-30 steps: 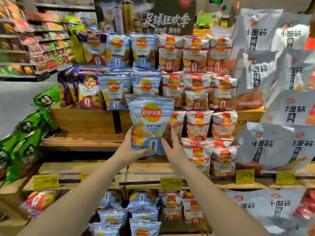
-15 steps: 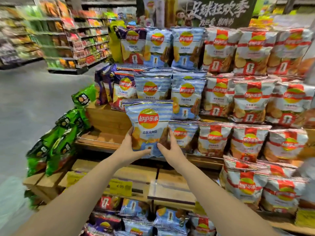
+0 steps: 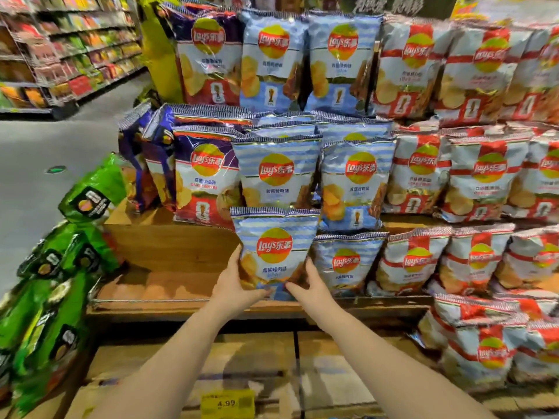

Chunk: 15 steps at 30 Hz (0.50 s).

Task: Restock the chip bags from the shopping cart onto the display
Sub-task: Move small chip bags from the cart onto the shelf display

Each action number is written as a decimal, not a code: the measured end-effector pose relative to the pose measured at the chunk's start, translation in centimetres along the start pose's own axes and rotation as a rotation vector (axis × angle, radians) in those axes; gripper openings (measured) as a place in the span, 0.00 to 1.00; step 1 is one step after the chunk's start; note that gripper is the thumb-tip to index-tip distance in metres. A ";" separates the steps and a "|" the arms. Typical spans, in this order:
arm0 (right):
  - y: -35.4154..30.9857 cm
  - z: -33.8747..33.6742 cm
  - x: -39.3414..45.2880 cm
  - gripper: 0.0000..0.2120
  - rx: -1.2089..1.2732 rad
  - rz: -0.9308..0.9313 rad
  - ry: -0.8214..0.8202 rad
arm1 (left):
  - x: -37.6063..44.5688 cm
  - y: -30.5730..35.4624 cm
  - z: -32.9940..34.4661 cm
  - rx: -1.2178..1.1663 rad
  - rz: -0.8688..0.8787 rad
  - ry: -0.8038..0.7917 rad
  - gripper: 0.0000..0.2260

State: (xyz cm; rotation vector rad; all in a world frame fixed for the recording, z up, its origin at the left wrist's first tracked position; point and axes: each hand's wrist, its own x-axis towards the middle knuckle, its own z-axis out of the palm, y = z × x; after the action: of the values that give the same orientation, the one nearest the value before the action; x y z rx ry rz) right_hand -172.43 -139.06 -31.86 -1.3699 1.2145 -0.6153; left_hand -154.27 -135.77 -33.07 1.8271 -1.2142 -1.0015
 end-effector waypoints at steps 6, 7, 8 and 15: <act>2.4 1.6 2.9 0.35 -0.021 0.060 0.100 | 4.3 -3.1 1.9 -0.155 -0.002 -0.112 0.49; 2.6 1.7 3.3 0.35 -0.034 0.067 0.109 | 4.9 -3.6 2.3 -0.159 0.011 -0.112 0.46; 2.8 1.7 3.7 0.35 -0.049 0.073 0.118 | 5.4 -4.1 2.7 -0.156 0.014 -0.110 0.42; 5.0 2.0 6.0 0.32 -0.171 0.227 0.137 | 7.9 -5.9 4.6 -0.048 0.035 -0.113 0.47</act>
State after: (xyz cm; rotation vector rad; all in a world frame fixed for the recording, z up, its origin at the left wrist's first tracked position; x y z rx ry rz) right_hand -170.21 -142.72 -38.67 -1.3226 1.5376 -0.4585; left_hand -154.02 -142.03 -41.89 1.7258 -1.2740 -1.1177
